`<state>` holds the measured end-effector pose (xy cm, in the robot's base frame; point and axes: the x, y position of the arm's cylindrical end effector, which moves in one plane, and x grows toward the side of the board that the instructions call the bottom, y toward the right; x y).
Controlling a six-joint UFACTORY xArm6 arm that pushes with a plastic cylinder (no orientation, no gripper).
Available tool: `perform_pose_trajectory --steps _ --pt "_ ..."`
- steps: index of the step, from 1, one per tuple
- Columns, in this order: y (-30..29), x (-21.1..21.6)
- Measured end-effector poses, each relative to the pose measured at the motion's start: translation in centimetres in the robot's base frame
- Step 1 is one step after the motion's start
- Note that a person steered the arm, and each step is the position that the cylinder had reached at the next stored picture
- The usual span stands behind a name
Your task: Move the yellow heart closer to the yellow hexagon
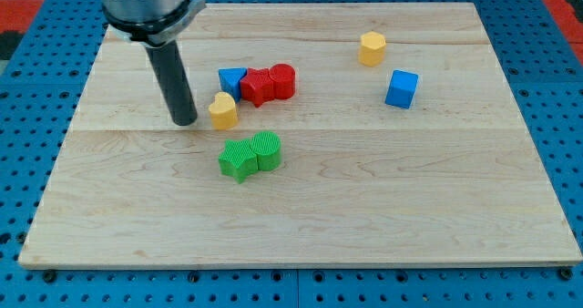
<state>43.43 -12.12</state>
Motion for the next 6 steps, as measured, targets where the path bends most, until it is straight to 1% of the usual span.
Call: perform_pose_trajectory --steps 1,2,3,4,5,6 --pt "8.9 0.4" --pt "9.4 -0.1" --pt "4.6 0.6" --pt "4.0 -0.1" --pt "8.9 -1.7" --pt "12.9 -4.7"
